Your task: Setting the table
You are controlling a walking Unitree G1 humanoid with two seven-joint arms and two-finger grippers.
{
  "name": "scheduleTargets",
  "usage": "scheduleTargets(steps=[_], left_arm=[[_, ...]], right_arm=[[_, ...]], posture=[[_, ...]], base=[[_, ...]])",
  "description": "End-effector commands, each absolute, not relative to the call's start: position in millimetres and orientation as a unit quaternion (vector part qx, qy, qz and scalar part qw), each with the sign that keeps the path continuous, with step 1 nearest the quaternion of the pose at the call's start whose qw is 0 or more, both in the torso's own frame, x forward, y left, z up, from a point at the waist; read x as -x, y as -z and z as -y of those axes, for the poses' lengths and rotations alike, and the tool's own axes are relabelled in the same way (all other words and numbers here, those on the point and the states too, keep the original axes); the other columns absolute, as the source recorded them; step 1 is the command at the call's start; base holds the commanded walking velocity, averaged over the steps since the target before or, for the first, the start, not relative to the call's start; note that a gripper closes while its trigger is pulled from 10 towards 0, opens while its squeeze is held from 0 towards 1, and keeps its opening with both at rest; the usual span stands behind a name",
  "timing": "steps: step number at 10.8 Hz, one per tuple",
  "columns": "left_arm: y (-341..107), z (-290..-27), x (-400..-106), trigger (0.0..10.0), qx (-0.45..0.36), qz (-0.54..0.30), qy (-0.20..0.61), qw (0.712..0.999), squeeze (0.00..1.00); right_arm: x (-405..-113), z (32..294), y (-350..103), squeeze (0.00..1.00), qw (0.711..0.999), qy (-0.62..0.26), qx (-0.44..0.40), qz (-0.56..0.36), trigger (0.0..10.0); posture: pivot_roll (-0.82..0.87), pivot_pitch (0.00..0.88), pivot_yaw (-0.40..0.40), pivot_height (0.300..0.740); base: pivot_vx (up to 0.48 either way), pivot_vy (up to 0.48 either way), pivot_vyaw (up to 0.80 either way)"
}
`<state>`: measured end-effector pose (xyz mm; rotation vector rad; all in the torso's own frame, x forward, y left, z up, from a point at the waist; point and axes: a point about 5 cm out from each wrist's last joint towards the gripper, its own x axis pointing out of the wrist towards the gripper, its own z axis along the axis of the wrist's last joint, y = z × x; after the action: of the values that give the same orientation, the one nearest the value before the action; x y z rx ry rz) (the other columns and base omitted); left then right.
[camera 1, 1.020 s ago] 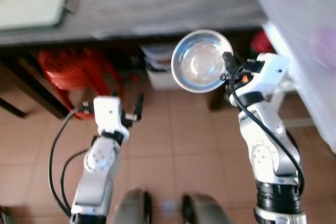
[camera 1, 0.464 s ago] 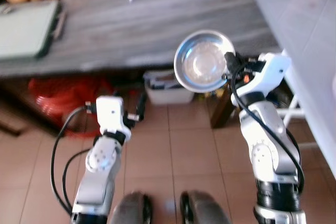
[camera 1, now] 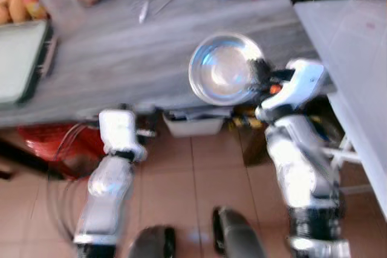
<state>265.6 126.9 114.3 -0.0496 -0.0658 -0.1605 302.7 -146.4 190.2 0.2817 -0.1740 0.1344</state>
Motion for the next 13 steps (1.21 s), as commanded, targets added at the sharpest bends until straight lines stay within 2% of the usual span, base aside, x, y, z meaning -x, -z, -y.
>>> scheduleTargets(steps=[1,2,5,7,9,12,13], left_arm=[[-113.0,-138.4,-264.6,10.0,0.013,0.032,0.061,0.998,0.00],[-111.8,-140.2,-264.9,10.0,0.012,0.027,0.049,0.998,0.00],[-109.2,-155.2,-263.6,10.0,-0.005,0.015,-0.007,1.000,0.00],[-105.3,-170.6,-261.7,10.0,-0.007,0.001,-0.045,0.999,0.00],[-107.3,-169.1,-262.4,10.0,-0.007,0.002,-0.046,0.999,0.00],[-107.7,-165.1,-262.9,10.0,-0.002,0.002,-0.039,0.999,0.00],[-107.8,-164.6,-263.1,10.0,-0.002,0.003,-0.038,0.999,0.00]], right_arm=[[-303.0,142.0,-192.9,0.00,0.983,-0.067,-0.144,0.094,3.7],[-304.3,144.5,-190.7,0.00,0.984,-0.056,-0.144,0.089,10.0],[-311.6,150.5,-175.8,0.00,0.983,-0.032,-0.175,0.050,10.0],[-317.8,144.6,-170.0,0.00,0.976,-0.044,-0.213,0.025,10.0],[-323.1,134.9,-166.8,0.00,0.960,-0.064,-0.272,-0.002,10.0],[-327.8,137.3,-168.2,0.00,0.955,-0.065,-0.290,-0.011,10.0],[-327.6,139.3,-167.5,1.00,0.954,-0.062,-0.294,-0.013,10.0]], posture=[[-0.05,0.202,0.039,0.740],[-0.05,0.202,0.039,0.740],[-0.04,0.220,0.039,0.740],[-0.03,0.228,0.038,0.740],[-0.02,0.231,0.038,0.740],[-0.03,0.232,0.036,0.740],[-0.03,0.231,0.036,0.740]], base=[[0.000,0.000,0.00],[0.000,0.000,0.00],[0.000,0.000,0.00],[0.000,0.000,0.00],[0.000,0.000,0.00],[0.000,0.000,0.00],[0.000,0.000,0.00]])
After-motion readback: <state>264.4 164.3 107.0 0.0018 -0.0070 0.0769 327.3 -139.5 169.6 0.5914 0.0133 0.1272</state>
